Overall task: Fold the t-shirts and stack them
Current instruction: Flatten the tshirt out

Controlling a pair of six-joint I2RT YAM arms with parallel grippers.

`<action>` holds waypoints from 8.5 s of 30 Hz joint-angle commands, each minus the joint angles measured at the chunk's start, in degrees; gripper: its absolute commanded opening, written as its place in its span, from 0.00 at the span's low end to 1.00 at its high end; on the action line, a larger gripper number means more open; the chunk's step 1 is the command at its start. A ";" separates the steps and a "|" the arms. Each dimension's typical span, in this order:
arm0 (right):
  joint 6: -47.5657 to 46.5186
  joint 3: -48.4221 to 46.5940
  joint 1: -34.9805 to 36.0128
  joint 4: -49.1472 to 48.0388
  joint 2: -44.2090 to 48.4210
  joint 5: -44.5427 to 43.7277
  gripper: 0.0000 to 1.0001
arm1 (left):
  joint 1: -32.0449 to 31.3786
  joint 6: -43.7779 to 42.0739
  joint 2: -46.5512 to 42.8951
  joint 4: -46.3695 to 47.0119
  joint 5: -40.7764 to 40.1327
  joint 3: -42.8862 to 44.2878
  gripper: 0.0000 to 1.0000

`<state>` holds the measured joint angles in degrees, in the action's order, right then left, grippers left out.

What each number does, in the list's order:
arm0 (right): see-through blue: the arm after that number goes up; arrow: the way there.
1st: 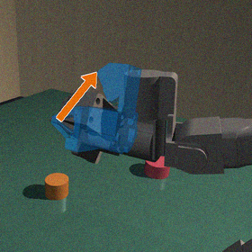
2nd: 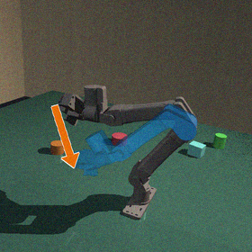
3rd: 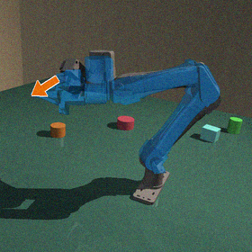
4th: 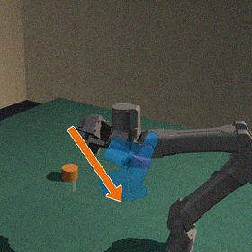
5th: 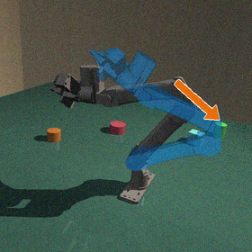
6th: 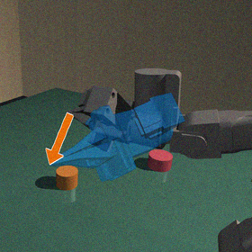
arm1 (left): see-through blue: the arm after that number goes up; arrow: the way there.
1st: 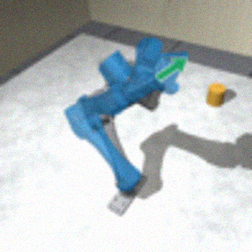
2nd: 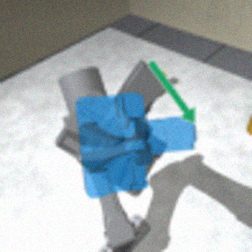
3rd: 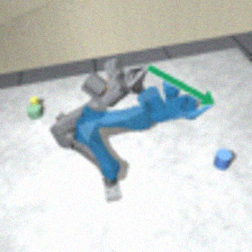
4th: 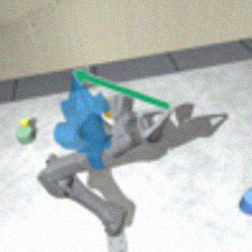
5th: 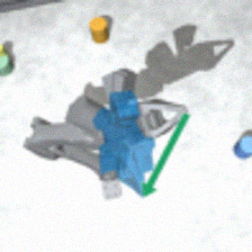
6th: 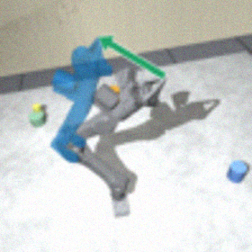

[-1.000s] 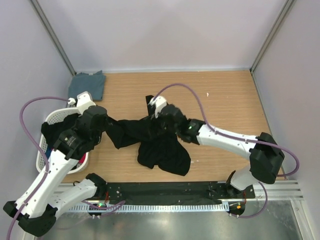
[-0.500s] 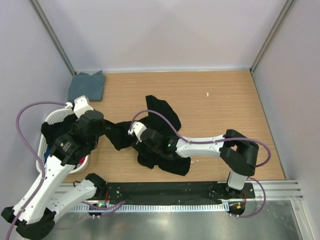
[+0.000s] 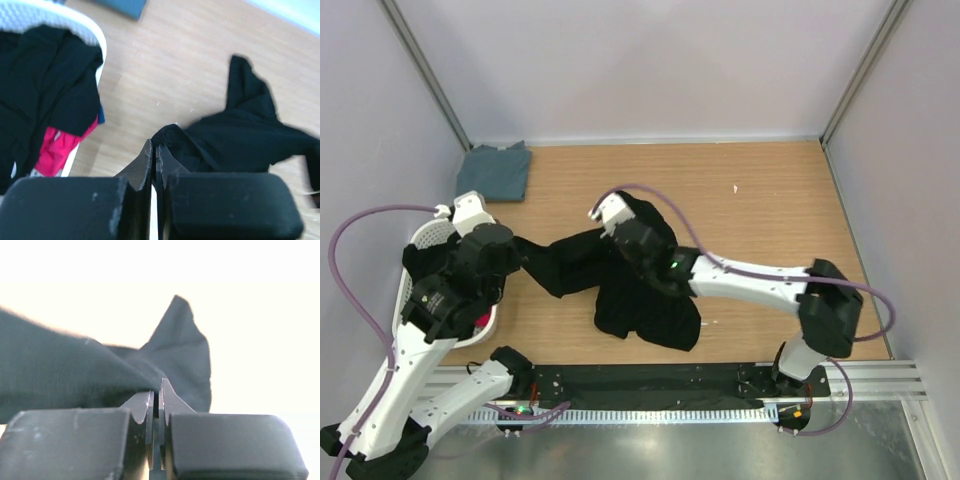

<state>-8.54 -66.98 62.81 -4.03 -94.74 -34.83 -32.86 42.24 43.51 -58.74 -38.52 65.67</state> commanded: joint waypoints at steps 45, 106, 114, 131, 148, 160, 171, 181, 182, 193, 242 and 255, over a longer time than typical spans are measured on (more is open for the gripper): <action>24.18 -14.69 -17.45 43.33 20.56 3.78 0.01 | 7.46 -12.90 16.44 6.45 -1.65 14.62 0.00; 34.90 0.09 -65.53 40.59 8.25 17.15 0.01 | -3.00 -12.37 81.59 31.77 25.17 60.23 0.69; 36.84 10.37 -72.38 41.21 12.20 21.73 0.01 | -5.35 -4.97 55.82 33.34 28.24 12.25 0.78; 34.99 12.05 -76.43 44.81 17.48 25.16 0.13 | -21.80 1.53 56.33 29.03 22.53 -2.21 0.68; 35.69 4.40 -75.73 41.84 19.51 32.71 0.71 | -34.45 4.43 48.61 22.53 34.47 -15.92 0.55; 48.34 -7.63 -66.86 20.30 -1.67 40.72 0.73 | -31.93 9.70 39.64 6.19 20.59 -4.33 0.87; 52.74 -9.57 -59.47 18.62 -14.42 32.11 0.58 | -11.53 11.46 29.10 7.68 23.32 -10.03 0.89; 50.82 -11.94 -57.80 19.41 -19.25 27.45 0.58 | -1.86 8.56 23.82 7.32 25.34 -14.25 0.89; 50.55 -12.29 -57.80 19.07 -19.69 26.58 0.56 | -1.68 8.65 23.73 7.32 25.34 -14.43 0.89; 49.14 -15.90 -57.97 18.18 -23.30 25.16 0.37 | 1.75 9.27 22.24 7.06 25.07 -16.45 0.89; 40.00 -16.08 -62.10 21.70 -16.18 27.80 0.01 | 18.36 9.97 56.16 35.54 14.71 -5.73 0.65; 40.44 -16.08 -62.10 22.14 -15.92 27.27 0.01 | 18.36 12.08 59.33 32.99 15.41 -6.34 0.43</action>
<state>32.01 -82.72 0.64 18.55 -114.72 -6.92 -14.85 52.16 101.41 -26.15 -24.08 60.51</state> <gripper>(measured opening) 0.041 0.454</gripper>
